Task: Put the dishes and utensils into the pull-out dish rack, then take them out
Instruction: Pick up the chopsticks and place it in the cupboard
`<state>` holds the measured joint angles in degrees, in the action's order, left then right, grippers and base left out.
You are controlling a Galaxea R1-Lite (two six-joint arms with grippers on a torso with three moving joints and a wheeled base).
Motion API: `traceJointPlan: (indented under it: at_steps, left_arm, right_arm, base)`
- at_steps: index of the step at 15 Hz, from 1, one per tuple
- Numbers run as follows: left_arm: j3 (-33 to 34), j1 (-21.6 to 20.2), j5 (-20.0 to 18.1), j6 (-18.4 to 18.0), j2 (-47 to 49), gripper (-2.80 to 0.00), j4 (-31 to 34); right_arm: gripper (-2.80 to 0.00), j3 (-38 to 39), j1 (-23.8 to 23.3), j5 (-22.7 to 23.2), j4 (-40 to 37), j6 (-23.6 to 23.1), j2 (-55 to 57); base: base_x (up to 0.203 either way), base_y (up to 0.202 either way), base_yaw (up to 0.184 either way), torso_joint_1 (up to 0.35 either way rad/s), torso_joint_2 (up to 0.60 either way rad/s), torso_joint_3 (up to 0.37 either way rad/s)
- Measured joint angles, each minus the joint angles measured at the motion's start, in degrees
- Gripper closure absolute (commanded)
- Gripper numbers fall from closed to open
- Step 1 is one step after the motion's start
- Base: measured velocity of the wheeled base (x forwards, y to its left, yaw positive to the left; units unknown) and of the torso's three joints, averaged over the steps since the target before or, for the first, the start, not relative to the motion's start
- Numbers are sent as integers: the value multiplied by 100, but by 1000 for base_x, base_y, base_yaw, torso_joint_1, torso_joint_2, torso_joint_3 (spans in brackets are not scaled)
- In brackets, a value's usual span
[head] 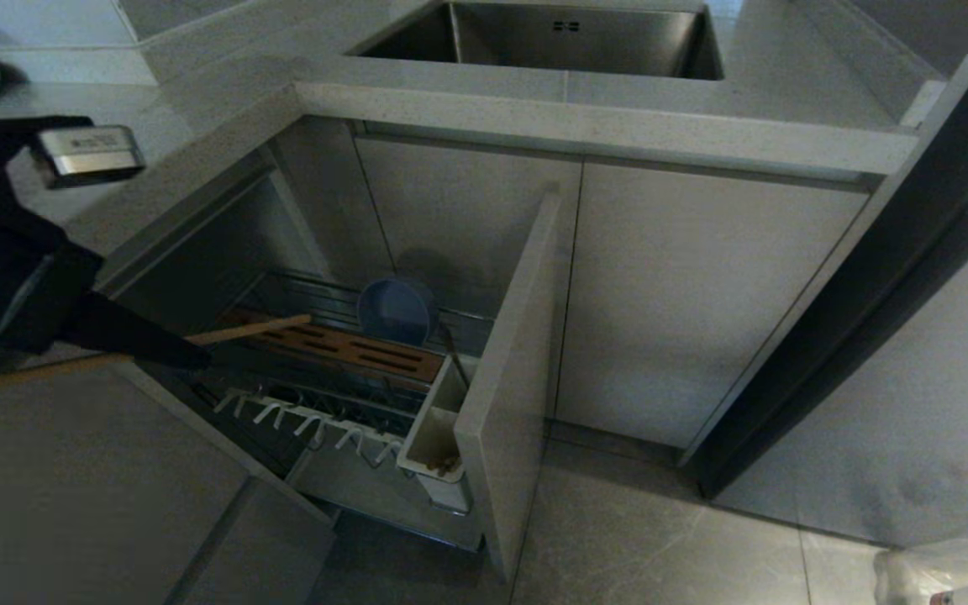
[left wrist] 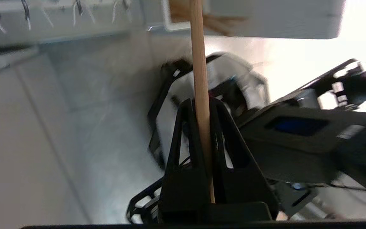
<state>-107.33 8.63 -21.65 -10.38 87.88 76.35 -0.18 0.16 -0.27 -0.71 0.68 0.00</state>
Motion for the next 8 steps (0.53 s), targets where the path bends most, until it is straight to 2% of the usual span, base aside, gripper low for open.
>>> traceJointPlan:
  at_steps: [4,6,8]
  left_arm:
    - [-199,609,783,376,545,0,-42]
    - [-295,1018,1396,668,816,0,-150]
    - [-328,1317,1669,887,1016,0,-245]
  right_arm:
    - [0,0,0,1,1,1,0]
    - [0,0,0,1,2,0,0]
    - [0,2,0,0,1,0,0]
  base:
    - [0,0,0,0,0,0]
    - [0,0,0,0,0,0]
    - [0,0,0,0,0,0]
